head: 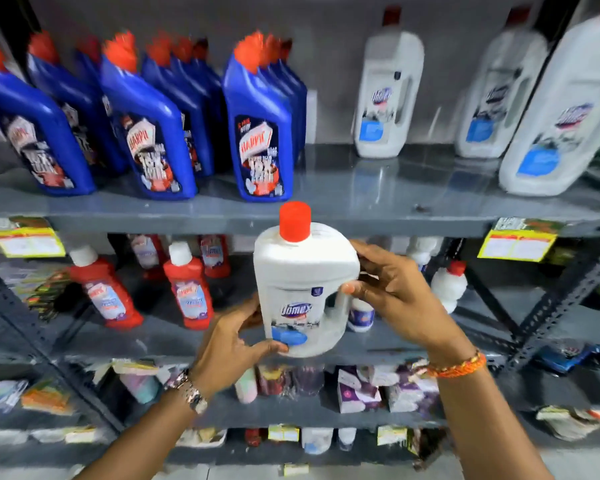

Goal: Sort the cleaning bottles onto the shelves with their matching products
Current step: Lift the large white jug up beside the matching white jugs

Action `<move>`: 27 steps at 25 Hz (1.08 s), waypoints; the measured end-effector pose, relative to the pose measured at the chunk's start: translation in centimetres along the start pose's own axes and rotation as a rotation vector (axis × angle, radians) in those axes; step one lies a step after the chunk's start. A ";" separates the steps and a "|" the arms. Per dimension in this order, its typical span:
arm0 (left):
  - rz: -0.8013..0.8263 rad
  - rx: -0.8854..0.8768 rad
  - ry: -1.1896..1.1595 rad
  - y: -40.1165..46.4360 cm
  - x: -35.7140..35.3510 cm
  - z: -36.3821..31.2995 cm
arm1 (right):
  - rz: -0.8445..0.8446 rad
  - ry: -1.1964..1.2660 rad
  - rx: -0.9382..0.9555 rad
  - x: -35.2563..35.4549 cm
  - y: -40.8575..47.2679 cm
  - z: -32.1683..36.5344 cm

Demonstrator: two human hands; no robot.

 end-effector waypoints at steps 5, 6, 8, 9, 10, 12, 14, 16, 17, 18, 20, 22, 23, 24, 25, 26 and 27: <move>-0.033 -0.206 0.022 4.8 1.1 -9.0 | -0.079 -0.043 0.165 5.1 2.5 7.8; -0.036 -0.224 0.013 6.0 1.1 -10.6 | -0.101 -0.063 0.195 6.4 3.1 9.0; -0.043 -0.273 0.023 8.9 0.9 -13.1 | -0.136 -0.095 0.247 9.3 4.2 11.0; -0.050 -0.289 0.029 10.5 0.8 -14.0 | -0.150 -0.114 0.263 10.6 4.7 11.6; -0.054 -0.306 0.027 12.3 0.7 -15.1 | -0.168 -0.145 0.277 12.1 5.2 12.1; -0.027 -0.291 0.030 15.3 0.6 -16.2 | -0.210 -0.172 0.262 14.4 6.3 11.8; -0.003 -0.282 0.031 18.2 0.5 -17.1 | -0.259 -0.219 0.259 16.8 7.3 11.3; 0.036 -0.257 0.017 21.0 0.2 -17.6 | -0.284 -0.269 0.253 19.0 8.3 10.7; 0.052 -0.243 0.007 22.3 0.0 -17.8 | -0.287 -0.287 0.248 19.9 8.7 10.6; 0.066 -0.230 0.000 23.3 -0.2 -17.8 | -0.287 -0.292 0.239 20.5 8.9 10.3; 0.080 -0.202 -0.005 24.9 -0.3 -17.4 | -0.292 -0.286 0.211 21.3 9.4 9.6; 0.088 -0.171 -0.006 26.0 -0.6 -16.8 | -0.302 -0.290 0.177 21.9 9.7 8.7; 0.086 -0.156 -0.006 26.3 -0.7 -16.4 | -0.301 -0.296 0.160 22.1 9.8 8.2; 0.082 -0.146 -0.004 26.5 -0.9 -16.0 | -0.301 -0.302 0.147 22.3 10.0 7.8; 0.077 -0.136 -0.002 26.8 -1.1 -15.6 | -0.302 -0.306 0.137 22.4 10.1 7.4; 0.070 -0.125 -0.002 26.8 -1.3 -15.3 | -0.301 -0.311 0.128 22.5 10.2 7.0; 0.064 -0.114 -0.002 26.8 -1.5 -15.0 | -0.301 -0.317 0.120 22.6 10.3 6.7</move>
Point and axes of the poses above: each hand's wrist, its own y-axis towards the middle knuckle, its own x-axis out of the back of the hand, z = x × y, the point moved 1 cm from there along y, towards the middle knuckle, and after that the axes turned 13 degrees about z, right-handed, at the moved point
